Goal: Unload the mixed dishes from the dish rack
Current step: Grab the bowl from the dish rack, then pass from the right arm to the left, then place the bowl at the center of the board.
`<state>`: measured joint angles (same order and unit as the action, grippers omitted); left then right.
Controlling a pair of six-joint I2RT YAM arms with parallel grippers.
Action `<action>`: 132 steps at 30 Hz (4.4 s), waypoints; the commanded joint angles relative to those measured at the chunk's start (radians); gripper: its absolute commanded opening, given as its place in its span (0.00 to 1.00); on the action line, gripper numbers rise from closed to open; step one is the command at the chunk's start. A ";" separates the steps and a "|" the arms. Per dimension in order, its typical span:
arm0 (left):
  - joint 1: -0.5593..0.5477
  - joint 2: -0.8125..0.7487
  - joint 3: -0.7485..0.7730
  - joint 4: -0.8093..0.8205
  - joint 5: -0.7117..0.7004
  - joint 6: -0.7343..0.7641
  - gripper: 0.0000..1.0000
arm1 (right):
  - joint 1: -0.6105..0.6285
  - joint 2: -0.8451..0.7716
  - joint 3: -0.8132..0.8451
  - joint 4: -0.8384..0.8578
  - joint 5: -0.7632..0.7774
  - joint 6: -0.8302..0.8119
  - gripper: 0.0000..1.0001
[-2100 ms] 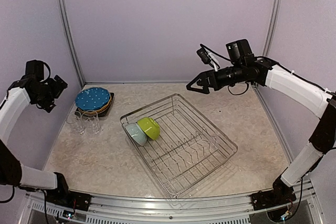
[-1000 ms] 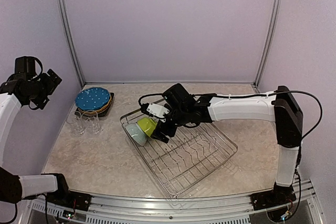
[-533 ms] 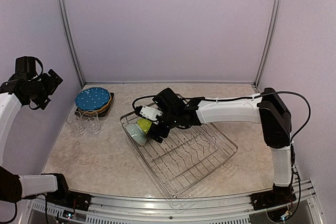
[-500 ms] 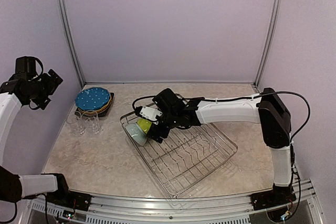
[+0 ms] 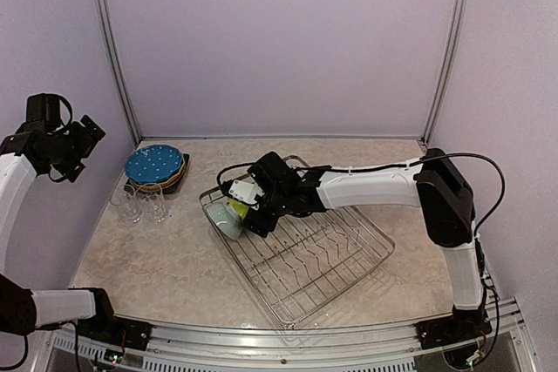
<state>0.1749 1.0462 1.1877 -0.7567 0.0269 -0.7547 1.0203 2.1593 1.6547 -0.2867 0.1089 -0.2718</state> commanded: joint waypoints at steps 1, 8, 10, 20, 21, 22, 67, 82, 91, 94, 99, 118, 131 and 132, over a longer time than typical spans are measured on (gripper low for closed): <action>-0.006 -0.005 0.003 -0.008 0.007 0.009 0.99 | 0.015 0.019 0.045 0.017 -0.001 0.006 0.80; -0.005 0.007 0.007 0.000 0.013 0.002 0.99 | 0.012 -0.001 0.048 0.017 0.010 0.007 0.65; -0.006 0.011 0.007 0.001 0.013 -0.001 0.99 | 0.013 -0.006 0.050 0.015 0.012 0.008 0.62; -0.015 0.029 0.012 0.019 0.007 -0.004 0.99 | -0.004 -0.049 0.054 0.014 0.037 0.017 0.57; -0.017 0.030 0.014 0.022 0.004 -0.004 0.99 | -0.007 -0.055 0.054 0.016 0.039 0.017 0.56; -0.019 0.031 0.015 0.024 0.003 -0.002 0.99 | -0.008 -0.059 0.054 0.018 0.039 0.018 0.56; -0.720 -0.014 -0.105 0.363 -0.167 0.529 0.99 | -0.124 -0.322 0.005 -0.071 -0.234 0.234 0.45; -0.924 0.098 -0.019 0.351 -0.151 1.044 0.99 | -0.142 -0.373 0.030 -0.068 -0.517 0.322 0.43; -0.956 0.167 -0.009 0.378 -0.131 1.167 0.82 | -0.143 -0.409 0.013 -0.104 -0.662 0.348 0.44; -0.958 0.184 -0.005 0.393 -0.136 1.199 0.71 | -0.143 -0.415 0.005 -0.106 -0.704 0.359 0.44; -0.963 0.220 0.026 0.407 -0.131 1.207 0.54 | -0.143 -0.418 -0.004 -0.091 -0.774 0.383 0.43; -0.963 0.190 0.033 0.335 -0.157 1.072 0.00 | -0.195 -0.429 -0.067 0.019 -0.802 0.502 0.85; -0.850 -0.006 0.013 -0.006 -0.306 0.524 0.00 | -0.242 -0.476 -0.083 0.015 -0.579 0.461 0.99; -0.828 -0.019 0.013 -0.039 -0.308 0.470 0.00 | -0.244 -0.477 -0.083 0.011 -0.568 0.451 0.99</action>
<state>-0.7185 1.0943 1.2133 -0.6468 -0.2337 -0.0196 0.7883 1.7180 1.5845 -0.2642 -0.5552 0.2211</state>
